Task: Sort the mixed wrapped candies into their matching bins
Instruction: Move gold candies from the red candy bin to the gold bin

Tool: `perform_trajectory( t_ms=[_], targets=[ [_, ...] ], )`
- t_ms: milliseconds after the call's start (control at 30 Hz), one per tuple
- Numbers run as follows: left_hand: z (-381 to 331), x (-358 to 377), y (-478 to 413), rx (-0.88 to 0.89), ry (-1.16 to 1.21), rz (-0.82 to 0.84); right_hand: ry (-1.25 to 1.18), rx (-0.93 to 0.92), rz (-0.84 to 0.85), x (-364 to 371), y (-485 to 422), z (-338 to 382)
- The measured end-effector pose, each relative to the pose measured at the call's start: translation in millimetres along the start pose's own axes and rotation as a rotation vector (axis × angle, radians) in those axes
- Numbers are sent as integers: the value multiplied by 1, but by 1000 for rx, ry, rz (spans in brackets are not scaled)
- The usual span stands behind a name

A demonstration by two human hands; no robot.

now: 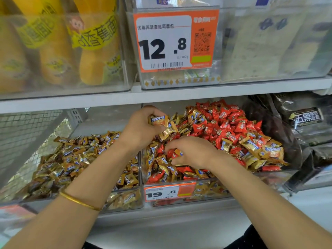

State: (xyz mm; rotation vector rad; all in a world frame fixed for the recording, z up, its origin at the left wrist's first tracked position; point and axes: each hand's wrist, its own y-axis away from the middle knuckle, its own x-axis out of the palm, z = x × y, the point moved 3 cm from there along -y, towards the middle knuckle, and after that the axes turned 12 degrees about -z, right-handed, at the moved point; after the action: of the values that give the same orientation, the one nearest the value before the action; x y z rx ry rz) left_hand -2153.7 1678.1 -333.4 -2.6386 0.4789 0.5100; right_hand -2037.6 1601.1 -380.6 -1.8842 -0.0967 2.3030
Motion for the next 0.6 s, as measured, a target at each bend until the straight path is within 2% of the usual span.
perform_trajectory(
  t_ms=[133, 300, 433, 500, 567, 600],
  targets=[
    [2, 0, 2, -17, 39, 11, -74, -9, -95, 5, -8, -1],
    [7, -4, 2, -58, 108, -17, -140, 224, -466, -29, -11, -40],
    [7, -5, 3, -25, 71, 4, -141, 314, -509, -51, 5, -50],
    [7, -4, 4, -3, 57, 10, -219, 235, -450, -57, 13, -40],
    [9, -3, 5, 26, 59, 6, -402, 155, -184, -52, 20, -22],
    [9, -2, 6, 37, 62, 0, -403, 102, -42, -45, 21, -14]
  ],
)
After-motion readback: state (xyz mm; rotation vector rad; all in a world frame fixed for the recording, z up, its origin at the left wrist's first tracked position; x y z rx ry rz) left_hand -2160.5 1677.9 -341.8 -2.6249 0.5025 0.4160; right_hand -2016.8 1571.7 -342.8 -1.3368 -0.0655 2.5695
